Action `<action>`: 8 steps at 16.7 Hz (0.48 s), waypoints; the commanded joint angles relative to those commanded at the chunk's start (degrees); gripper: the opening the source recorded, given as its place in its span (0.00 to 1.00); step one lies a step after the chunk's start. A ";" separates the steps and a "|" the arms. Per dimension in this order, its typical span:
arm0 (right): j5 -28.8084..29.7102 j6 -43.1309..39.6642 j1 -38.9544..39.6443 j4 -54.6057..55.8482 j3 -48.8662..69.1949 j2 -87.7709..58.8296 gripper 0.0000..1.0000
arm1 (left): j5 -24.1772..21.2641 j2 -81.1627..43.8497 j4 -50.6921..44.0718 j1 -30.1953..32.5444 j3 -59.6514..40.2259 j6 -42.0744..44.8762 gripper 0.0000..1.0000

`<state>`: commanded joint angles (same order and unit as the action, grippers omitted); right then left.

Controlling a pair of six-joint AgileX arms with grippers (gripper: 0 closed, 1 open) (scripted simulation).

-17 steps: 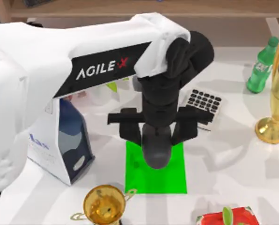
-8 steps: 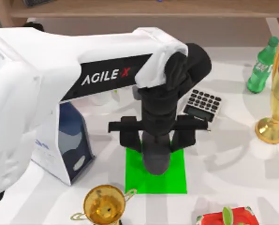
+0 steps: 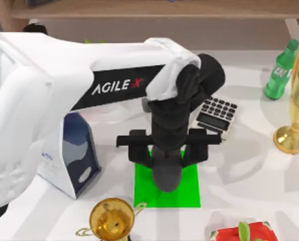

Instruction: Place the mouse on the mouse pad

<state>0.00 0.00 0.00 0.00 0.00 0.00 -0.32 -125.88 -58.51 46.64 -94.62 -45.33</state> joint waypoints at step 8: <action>0.00 0.00 0.00 0.00 0.00 0.00 1.00 | 0.00 0.00 0.00 0.00 0.00 0.00 0.60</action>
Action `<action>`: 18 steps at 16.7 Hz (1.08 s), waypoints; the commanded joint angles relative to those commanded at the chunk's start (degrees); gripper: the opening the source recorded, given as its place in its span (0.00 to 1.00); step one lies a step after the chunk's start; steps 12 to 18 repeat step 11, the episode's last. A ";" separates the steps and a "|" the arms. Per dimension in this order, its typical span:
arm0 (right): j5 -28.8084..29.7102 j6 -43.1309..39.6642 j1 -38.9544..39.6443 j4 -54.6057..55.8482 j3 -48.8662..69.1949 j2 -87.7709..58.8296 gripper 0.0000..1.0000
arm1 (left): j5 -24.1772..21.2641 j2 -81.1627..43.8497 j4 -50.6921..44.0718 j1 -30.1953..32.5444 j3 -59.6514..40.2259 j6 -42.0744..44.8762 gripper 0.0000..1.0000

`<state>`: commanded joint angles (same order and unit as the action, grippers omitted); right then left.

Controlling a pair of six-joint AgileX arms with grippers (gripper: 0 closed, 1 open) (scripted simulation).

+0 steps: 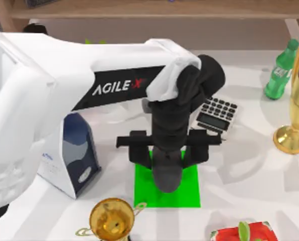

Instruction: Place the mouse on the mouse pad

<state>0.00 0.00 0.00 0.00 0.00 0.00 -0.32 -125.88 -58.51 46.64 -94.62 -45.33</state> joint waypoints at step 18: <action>0.00 0.00 0.00 0.00 0.00 0.00 1.00 | 0.00 0.00 0.00 0.00 0.00 0.00 1.00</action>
